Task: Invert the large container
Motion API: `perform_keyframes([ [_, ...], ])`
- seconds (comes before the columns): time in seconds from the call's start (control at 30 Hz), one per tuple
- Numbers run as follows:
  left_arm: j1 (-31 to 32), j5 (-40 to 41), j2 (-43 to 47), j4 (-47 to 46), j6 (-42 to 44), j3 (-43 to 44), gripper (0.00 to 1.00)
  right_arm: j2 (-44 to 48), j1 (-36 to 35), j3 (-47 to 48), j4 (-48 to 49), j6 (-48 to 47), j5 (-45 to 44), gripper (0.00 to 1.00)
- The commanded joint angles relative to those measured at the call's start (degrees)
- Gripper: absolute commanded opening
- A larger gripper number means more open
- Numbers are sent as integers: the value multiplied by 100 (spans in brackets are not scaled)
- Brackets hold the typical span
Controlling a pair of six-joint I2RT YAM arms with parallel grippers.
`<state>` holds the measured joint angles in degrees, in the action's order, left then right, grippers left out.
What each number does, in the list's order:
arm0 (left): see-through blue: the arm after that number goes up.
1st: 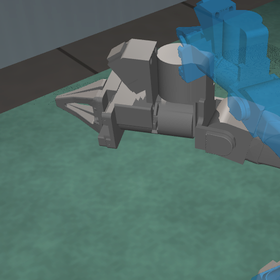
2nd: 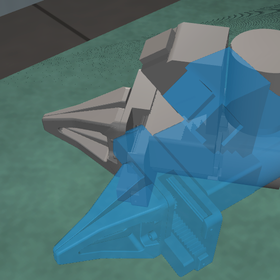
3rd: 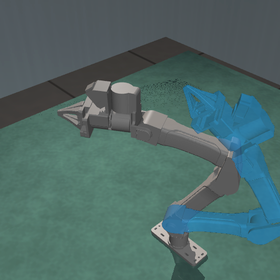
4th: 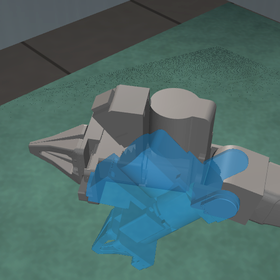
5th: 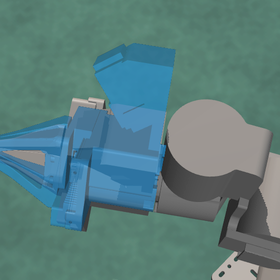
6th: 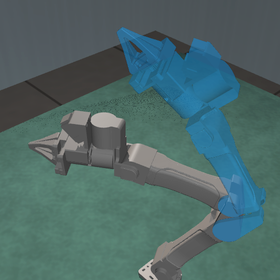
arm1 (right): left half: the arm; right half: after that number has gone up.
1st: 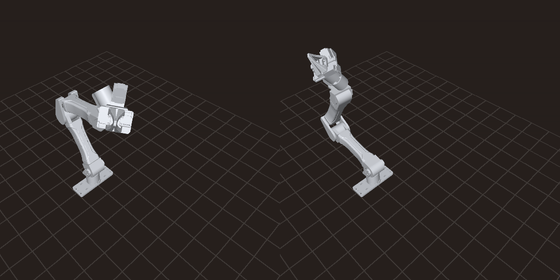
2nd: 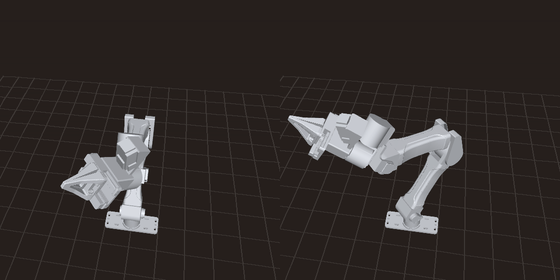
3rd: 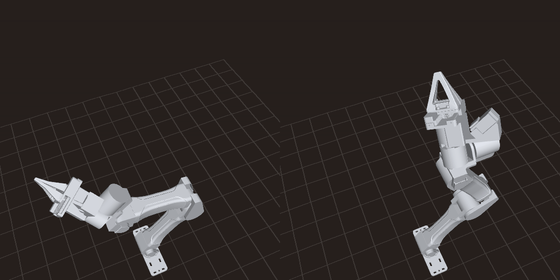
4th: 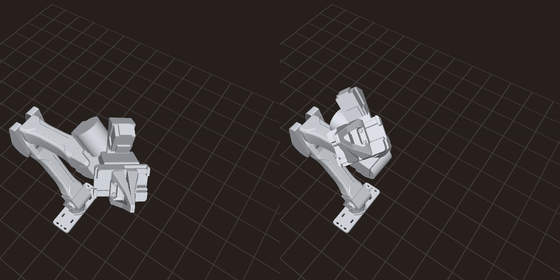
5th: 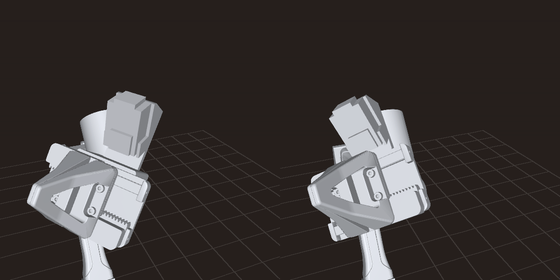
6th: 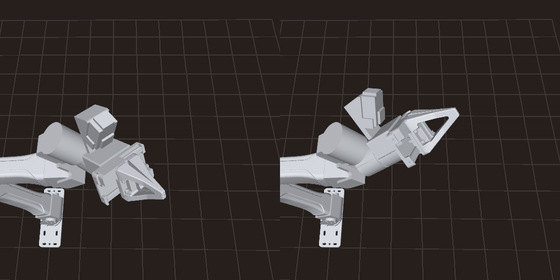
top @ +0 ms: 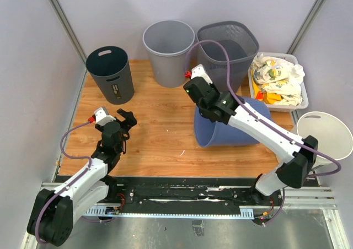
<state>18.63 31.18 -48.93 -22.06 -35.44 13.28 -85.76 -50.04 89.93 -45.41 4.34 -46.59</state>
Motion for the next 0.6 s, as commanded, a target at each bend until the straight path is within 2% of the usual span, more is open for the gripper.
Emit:
perform_keyframes([
  [0.0, 43, 51, 98, 36, -59, 155, 100, -155, -98, -446, 350, 433, 13, 1],
  [0.17, 40, 43, 99, -2, -60, 117, 100, -112, -137, -945, 773, 725, 210, 1],
  [0.2, 39, 29, 75, -14, -61, 120, 100, -76, -137, -1049, 870, 742, 264, 4],
  [0.27, 39, 21, 24, -32, -66, 130, 100, 29, -142, -1264, 1073, 791, 400, 33],
  [0.33, 44, 22, -10, -23, -68, 138, 100, 195, -138, -1488, 1286, 858, 534, 49],
  [0.43, 44, 53, 92, 0, -94, 113, 100, 611, -131, -1964, 1839, 873, 809, 60],
  [0.57, 44, 21, 318, -123, -81, -19, 100, 1385, -98, -2838, 2859, 865, 1265, 59],
])
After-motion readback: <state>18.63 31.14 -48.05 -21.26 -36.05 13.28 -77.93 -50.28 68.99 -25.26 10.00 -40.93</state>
